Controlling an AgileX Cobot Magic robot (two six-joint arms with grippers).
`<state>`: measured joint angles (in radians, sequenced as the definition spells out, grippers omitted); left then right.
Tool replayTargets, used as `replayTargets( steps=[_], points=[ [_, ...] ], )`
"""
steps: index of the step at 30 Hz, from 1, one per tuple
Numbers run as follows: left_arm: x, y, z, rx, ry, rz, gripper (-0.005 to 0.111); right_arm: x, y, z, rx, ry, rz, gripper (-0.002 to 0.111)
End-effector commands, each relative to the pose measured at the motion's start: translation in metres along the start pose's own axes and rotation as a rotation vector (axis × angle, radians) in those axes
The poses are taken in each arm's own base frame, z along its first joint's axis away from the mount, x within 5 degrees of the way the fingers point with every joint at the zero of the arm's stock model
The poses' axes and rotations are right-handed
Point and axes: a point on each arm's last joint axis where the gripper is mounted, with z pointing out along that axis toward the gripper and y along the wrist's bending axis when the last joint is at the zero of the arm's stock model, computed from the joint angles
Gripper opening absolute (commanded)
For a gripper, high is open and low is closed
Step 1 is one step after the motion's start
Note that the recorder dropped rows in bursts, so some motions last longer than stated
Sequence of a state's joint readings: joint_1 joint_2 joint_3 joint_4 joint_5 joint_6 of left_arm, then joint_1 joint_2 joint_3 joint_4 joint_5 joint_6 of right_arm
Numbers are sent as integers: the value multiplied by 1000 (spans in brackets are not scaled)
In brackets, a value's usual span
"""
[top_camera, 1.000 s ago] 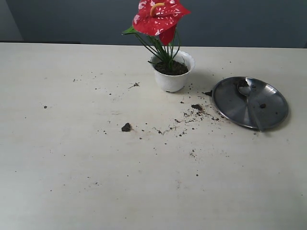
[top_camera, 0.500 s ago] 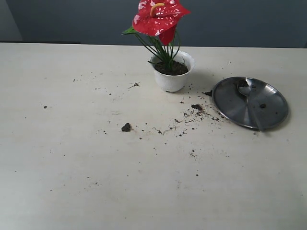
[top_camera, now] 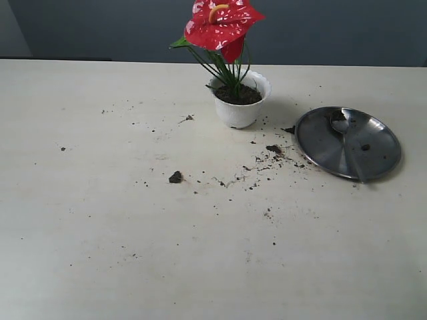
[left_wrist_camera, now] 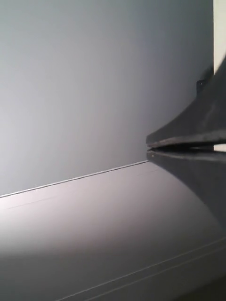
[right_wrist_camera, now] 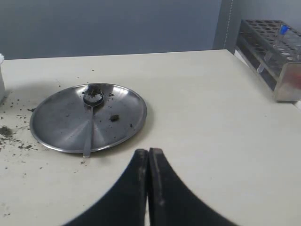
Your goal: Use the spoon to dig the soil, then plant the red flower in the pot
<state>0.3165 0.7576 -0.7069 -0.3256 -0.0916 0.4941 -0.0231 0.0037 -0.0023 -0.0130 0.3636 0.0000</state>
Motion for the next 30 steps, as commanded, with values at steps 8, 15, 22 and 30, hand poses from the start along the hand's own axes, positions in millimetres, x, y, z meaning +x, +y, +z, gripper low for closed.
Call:
replayTargets(
  steps=[8, 15, 22, 30],
  points=[
    [21, -6, -19, 42, 67, -62, 0, 0, 0, 0, 6, -5, 2, 0],
    [58, -9, -59, 26, 81, -144, 0, 0, 0, 0, 6, -5, 2, 0],
    [112, -17, -97, 9, 98, -170, 0, 0, 0, 0, 6, -5, 2, 0],
    [147, -22, -115, 6, 174, -163, 0, 0, 0, 0, 6, -5, 2, 0]
  ],
)
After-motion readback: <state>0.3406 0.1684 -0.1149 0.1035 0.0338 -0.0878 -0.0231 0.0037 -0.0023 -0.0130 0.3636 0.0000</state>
